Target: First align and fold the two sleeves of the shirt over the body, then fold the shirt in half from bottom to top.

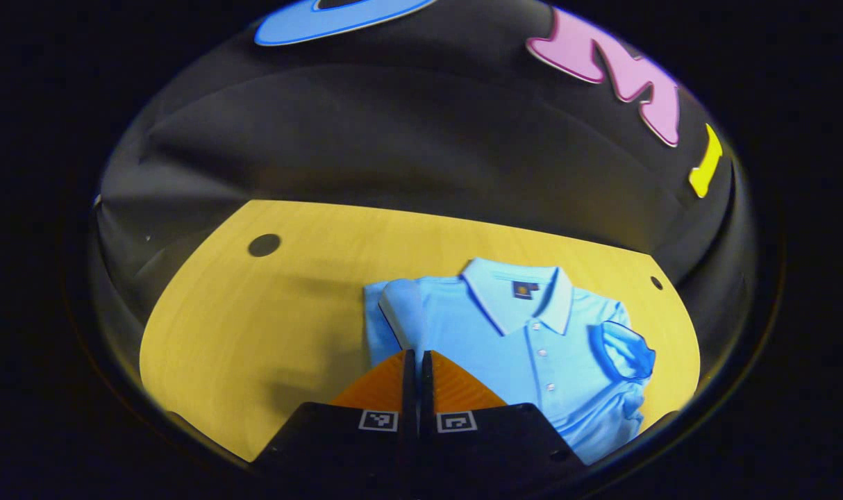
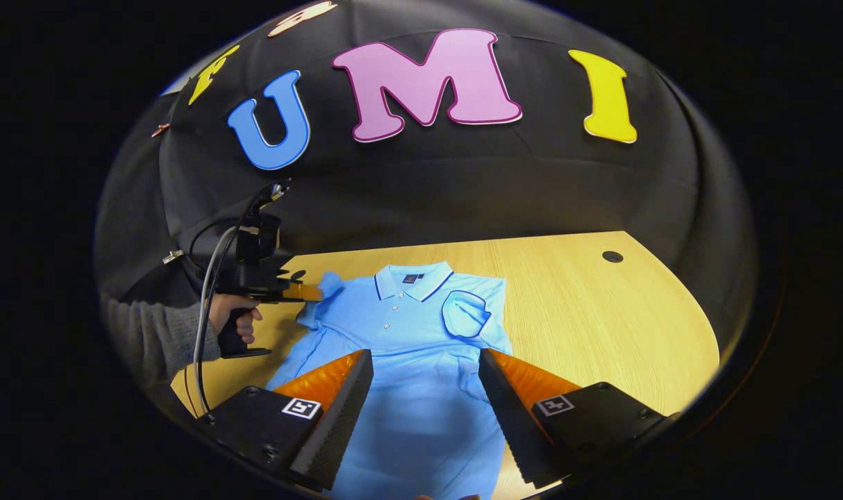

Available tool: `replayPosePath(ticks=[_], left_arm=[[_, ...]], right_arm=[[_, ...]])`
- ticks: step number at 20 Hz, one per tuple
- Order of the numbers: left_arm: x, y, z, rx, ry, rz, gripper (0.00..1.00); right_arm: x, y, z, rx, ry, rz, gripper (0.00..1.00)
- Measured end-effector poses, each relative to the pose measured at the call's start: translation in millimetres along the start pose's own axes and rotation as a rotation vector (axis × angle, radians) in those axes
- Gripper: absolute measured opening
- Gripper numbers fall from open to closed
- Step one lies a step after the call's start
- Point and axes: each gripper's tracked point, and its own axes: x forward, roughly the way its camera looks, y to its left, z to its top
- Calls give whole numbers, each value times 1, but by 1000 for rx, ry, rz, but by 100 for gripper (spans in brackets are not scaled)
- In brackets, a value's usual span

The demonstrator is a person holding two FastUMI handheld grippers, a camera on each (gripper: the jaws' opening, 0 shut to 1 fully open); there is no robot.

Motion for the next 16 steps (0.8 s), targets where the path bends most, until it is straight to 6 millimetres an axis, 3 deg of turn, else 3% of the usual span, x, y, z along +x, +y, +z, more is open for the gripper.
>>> replayPosePath(ticks=[4, 7, 10, 16], left_arm=[[6, -59, -5, 98, 14, -92, 6], [11, -93, -19, 147, 44, -139, 6], [17, -111, -35, 169, 80, -149, 6], [30, -113, -54, 219, 130, -103, 6]], right_arm=[[-7, -9, -9, 15, 15, -20, 96], [-16, -19, -18, 27, 27, -33, 96], [-19, -28, -26, 42, 39, -47, 96], [-27, -41, -36, 62, 52, -65, 96]])
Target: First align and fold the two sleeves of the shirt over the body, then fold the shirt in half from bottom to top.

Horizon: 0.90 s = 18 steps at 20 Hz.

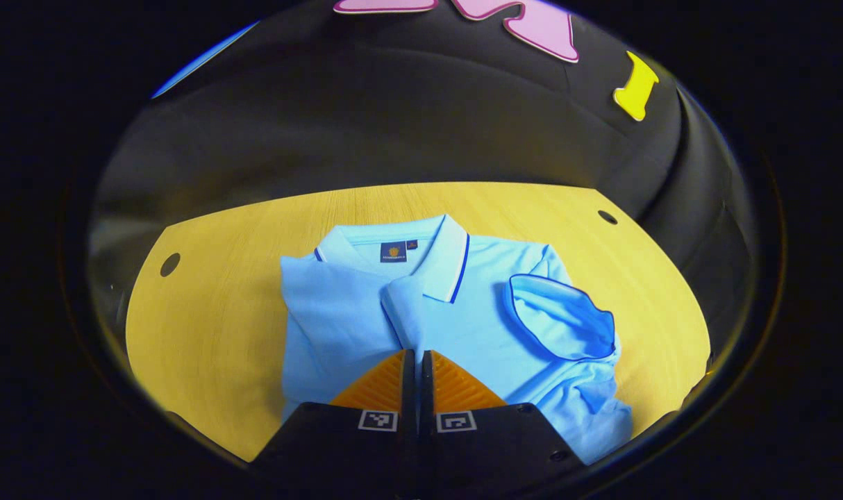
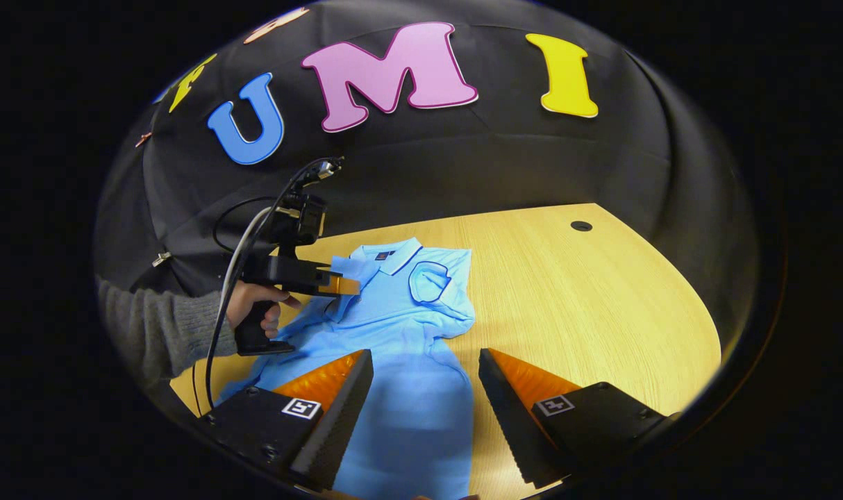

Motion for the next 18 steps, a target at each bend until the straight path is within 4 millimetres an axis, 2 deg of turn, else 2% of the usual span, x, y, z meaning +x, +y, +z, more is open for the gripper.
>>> replayPosePath(ticks=[1, 2, 4, 5, 10, 11, 13, 15, 18], left_arm=[[1, -2, -3, 8, 7, -4, 1], [1, -3, -3, 13, 10, -7, 7], [2, -8, -6, 17, 15, -15, 14], [3, -8, -6, 20, 15, -18, 10], [0, -14, -12, 46, 16, -28, 63], [-1, -13, -13, 57, 12, -23, 78], [-7, -13, -13, 67, -6, -18, 78], [-22, -13, -14, 62, -29, -19, 78], [-62, -10, -24, 49, -61, -12, 78]], right_arm=[[-1, -2, -1, -1, 2, -3, 96], [-2, -3, -3, 0, 4, -4, 96], [-1, -3, -7, 4, 11, -5, 96], [-1, -4, -9, 8, 14, -6, 96], [-5, -1, -18, 10, 29, -9, 96], [-6, -1, -18, 10, 30, -9, 96], [-8, 0, -19, 11, 29, -11, 96], [-11, 0, -22, 12, 34, -14, 96], [-20, -1, -28, 1, 49, -22, 95]])
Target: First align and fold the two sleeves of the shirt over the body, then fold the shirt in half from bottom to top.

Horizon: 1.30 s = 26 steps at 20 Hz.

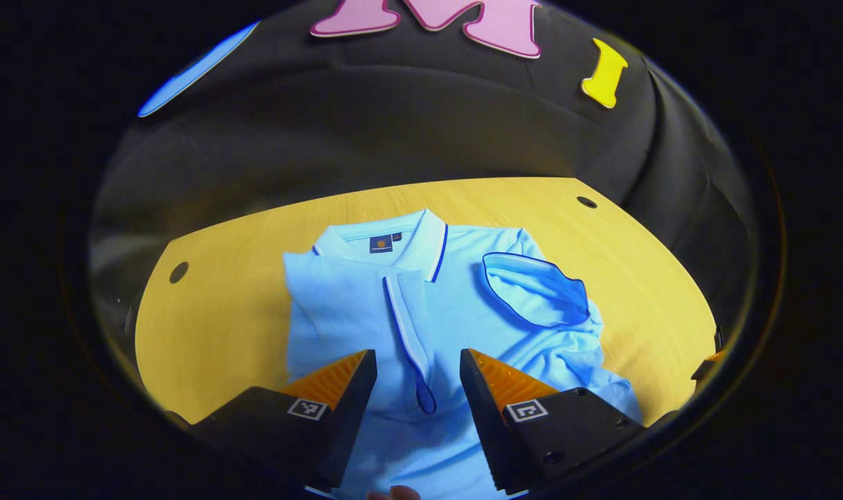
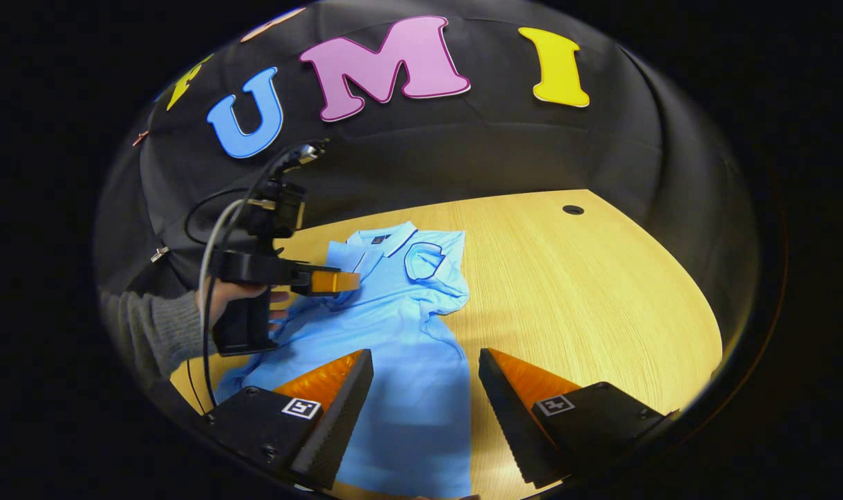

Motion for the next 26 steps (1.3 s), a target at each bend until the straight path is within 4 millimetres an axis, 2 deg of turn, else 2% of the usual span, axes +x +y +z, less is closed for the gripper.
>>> replayPosePath(ticks=[3, 6, 12, 14, 15, 16, 20, 26], left_arm=[[-56, 6, -28, -7, -17, 11, 78], [-112, 17, -70, -4, 2, 33, 78], [-183, 31, -154, -17, 106, 69, 79], [-199, 35, -174, -47, 128, 87, 79], [-205, 37, -184, -57, 137, 98, 75], [-211, 39, -193, -65, 152, 105, 79], [-226, 44, -225, -74, 202, 125, 79], [-226, 67, -254, -90, 251, 176, 79]], right_arm=[[-14, 1, -15, -12, 29, -5, 96], [-26, 2, -35, -37, 67, -10, 96], [-50, 4, -89, -97, 170, -26, 95], [-56, 3, -102, -105, 198, -39, 96], [-58, 3, -107, -107, 204, -46, 95], [-60, 2, -111, -113, 213, -54, 96], [-61, -10, -129, -123, 256, -102, 96], [-60, -18, -158, -110, 333, -138, 97]])
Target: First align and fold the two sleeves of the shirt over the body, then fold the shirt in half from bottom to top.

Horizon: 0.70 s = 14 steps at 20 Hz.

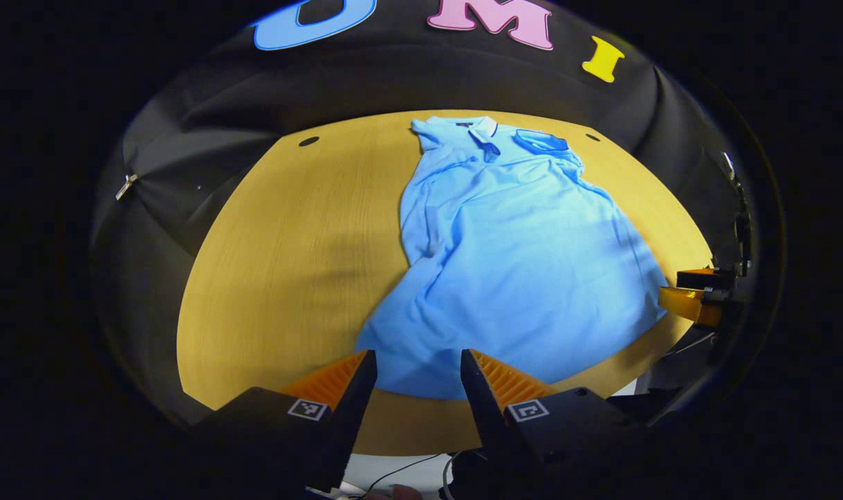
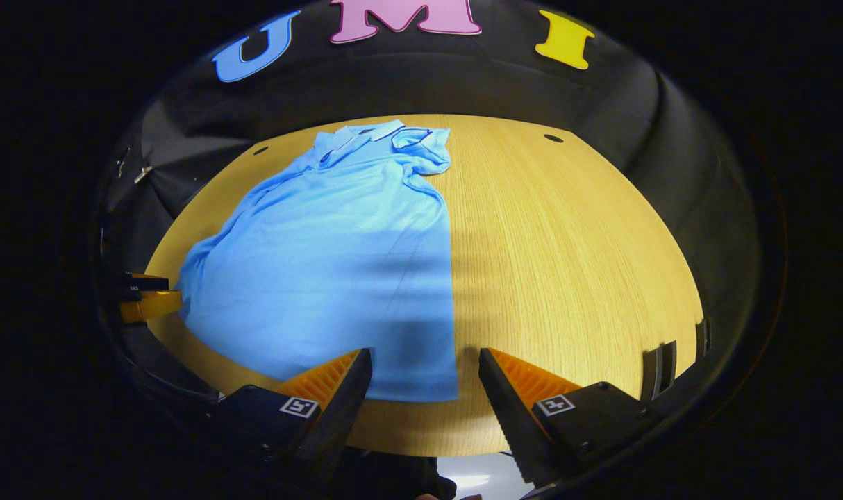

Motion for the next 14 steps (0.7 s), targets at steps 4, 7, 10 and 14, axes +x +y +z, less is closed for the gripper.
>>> replayPosePath(ticks=[4, 7, 10, 14], left_arm=[[10, 6, -13, 9, 32, 16, 80], [8, 2, -13, 9, 30, -3, 81], [10, -6, -11, -16, 40, -31, 67], [13, -11, -6, 8, 27, -16, 10]], right_arm=[[3, 5, 2, -22, -4, 3, 97], [5, 13, 3, -52, 3, 21, 95], [6, 24, 4, -77, -10, 56, 81], [7, 39, 7, -73, -25, 79, 36]])
